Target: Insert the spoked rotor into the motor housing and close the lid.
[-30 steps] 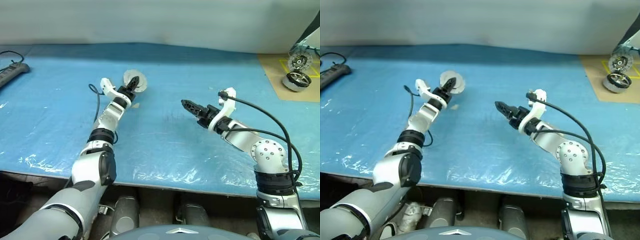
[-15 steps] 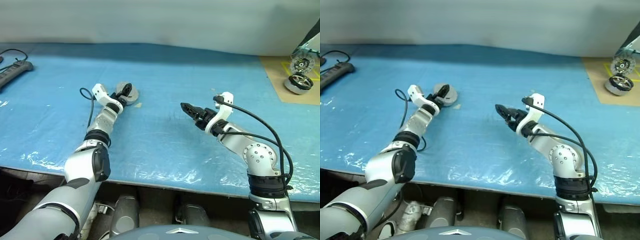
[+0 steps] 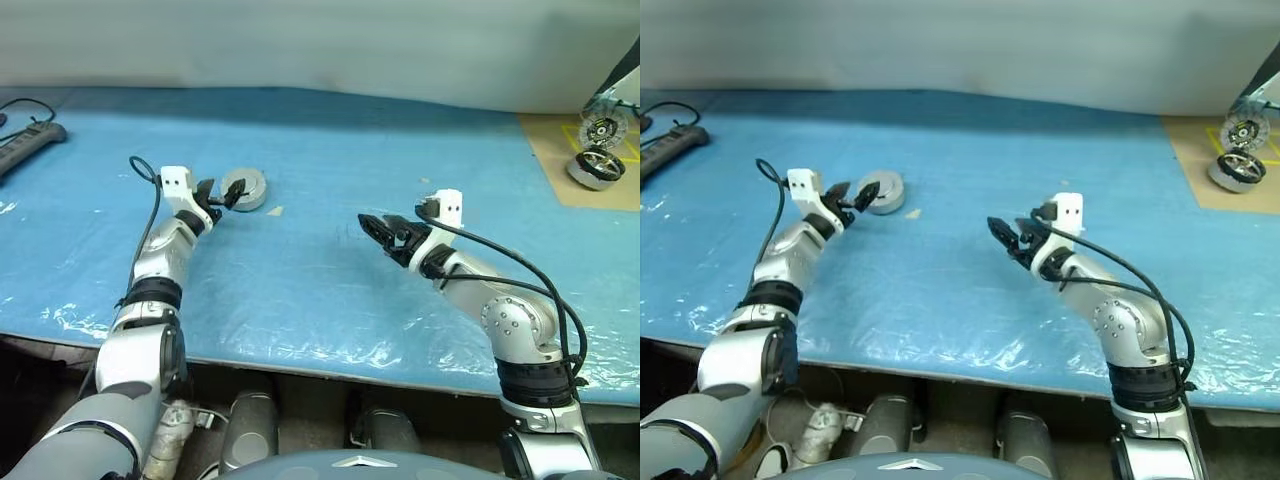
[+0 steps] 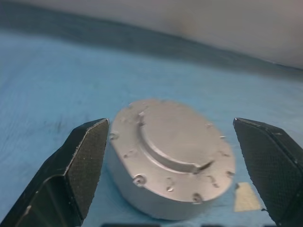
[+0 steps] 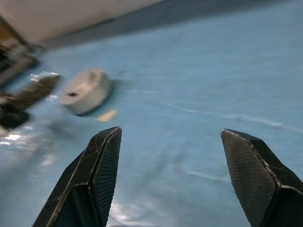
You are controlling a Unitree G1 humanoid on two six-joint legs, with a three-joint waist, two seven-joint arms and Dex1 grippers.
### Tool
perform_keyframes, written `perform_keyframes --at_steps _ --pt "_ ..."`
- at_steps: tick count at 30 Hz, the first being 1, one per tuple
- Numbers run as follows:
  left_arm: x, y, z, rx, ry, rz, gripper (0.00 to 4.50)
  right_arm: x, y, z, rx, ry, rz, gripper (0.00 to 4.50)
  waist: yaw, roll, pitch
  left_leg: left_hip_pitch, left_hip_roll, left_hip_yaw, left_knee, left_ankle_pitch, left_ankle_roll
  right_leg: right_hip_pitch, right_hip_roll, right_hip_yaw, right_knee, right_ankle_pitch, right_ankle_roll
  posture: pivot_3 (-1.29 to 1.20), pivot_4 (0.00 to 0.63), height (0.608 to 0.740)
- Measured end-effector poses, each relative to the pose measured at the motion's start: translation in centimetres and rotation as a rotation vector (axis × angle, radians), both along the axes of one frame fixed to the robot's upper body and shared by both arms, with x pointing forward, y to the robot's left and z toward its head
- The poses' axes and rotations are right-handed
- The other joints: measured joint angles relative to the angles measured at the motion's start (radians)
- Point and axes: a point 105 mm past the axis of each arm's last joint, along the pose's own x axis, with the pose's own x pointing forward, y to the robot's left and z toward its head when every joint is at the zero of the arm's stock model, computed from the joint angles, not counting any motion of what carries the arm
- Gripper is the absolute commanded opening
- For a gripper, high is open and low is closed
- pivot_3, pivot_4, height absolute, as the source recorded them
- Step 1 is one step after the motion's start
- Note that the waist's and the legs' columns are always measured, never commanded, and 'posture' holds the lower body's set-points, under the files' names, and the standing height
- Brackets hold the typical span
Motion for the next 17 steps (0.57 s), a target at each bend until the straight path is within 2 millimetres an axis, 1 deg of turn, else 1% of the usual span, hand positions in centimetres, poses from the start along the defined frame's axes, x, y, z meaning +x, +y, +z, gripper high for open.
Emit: perform_keyframes --at_steps 1,3,5,7,8,9,10,13,15,17 --pt "-1.0 -0.6 0.5 0.06 -0.055 -0.029 4.48 -0.1 -1.6 -0.4 -0.125 -0.044 -0.077 3.56 0.0 0.0 0.0 0.0 0.0 0.0 0.0 0.0 0.0 0.001 0.0 0.0 0.0 0.0 0.0 0.0 0.15 0.74" --pt "-2.6 -1.8 0.7 0.12 -0.109 -0.059 4.48 -0.6 -3.9 -1.2 -0.248 -0.083 -0.185 3.56 -0.001 0.0 0.0 0.002 0.0 0.001 -0.002 0.0 0.0 0.001 0.0 0.0 -0.001 -0.001 -0.001 0.0 0.15 0.74" --pt "-3.8 -3.0 0.1 0.121 -0.103 -0.028 4.48 -1.7 -5.4 -1.8 -0.252 -0.097 -0.297 3.56 -0.004 0.0 0.0 0.005 0.001 0.002 -0.004 0.0 0.0 0.001 0.0 0.0 -0.001 -0.003 -0.004 0.0 0.15 0.74" --pt "-4.6 -4.1 -1.2 0.117 -0.067 0.014 4.48 -2.8 -6.5 -2.5 -0.31 -0.109 -0.382 3.56 -0.007 0.001 0.0 0.006 0.001 0.003 -0.005 0.0 0.0 0.002 0.0 0.0 -0.001 -0.004 -0.004 0.0 0.15 0.74" --pt "-5.0 -4.3 -1.7 0.134 -0.056 0.038 4.48 -3.4 -7.0 -2.6 -0.332 -0.118 -0.421 3.56 -0.011 0.001 0.0 0.006 0.001 0.003 -0.005 0.0 0.0 0.001 0.001 0.001 -0.001 -0.004 -0.003 0.0 0.15 0.74" --pt "-5.5 -4.4 -2.3 0.153 -0.047 0.065 4.48 -4.0 -7.5 -2.8 -0.332 -0.117 -0.47 3.56 -0.016 0.0 0.0 0.008 0.002 0.004 -0.006 0.0 0.0 0.001 0.002 0.002 -0.001 -0.006 0.001 0.0 0.15 0.74" --pt "-6.0 -4.4 -2.6 0.167 -0.04 0.088 4.48 -4.5 -7.7 -3.1 -0.324 -0.111 -0.502 3.56 -0.023 0.0 0.0 0.009 0.002 0.004 -0.007 -0.001 0.001 0.001 0.002 0.003 -0.001 -0.008 0.003 0.0 0.15 0.74" --pt "-7.2 -4.3 -3.5 0.182 -0.018 0.124 4.48 -5.6 -7.6 -4.1 -0.32 -0.088 -0.532 3.56 -0.033 0.001 0.0 0.01 0.001 0.004 -0.008 -0.002 0.004 0.001 0.002 0.004 -0.001 -0.008 0.003 0.0 0.15 0.74" --pt "-8.3 -3.8 -4.6 0.186 0.018 0.169 4.48 -6.6 -7.7 -4.9 -0.317 -0.069 -0.564 3.56 -0.035 0.001 0.0 0.01 0.001 0.004 -0.008 -0.002 0.004 0.001 0.002 0.005 -0.002 -0.008 0.004 0.0 0.15 0.74" --pt "-8.9 -3.3 -5.4 0.2 0.05 0.206 4.48 -7.2 -7.7 -5.5 -0.311 -0.044 -0.587 3.56 -0.035 0.001 0.0 0.01 0.001 0.005 -0.008 -0.002 0.004 0.001 0.002 0.007 -0.002 -0.008 0.004 0.0 0.15 0.74"
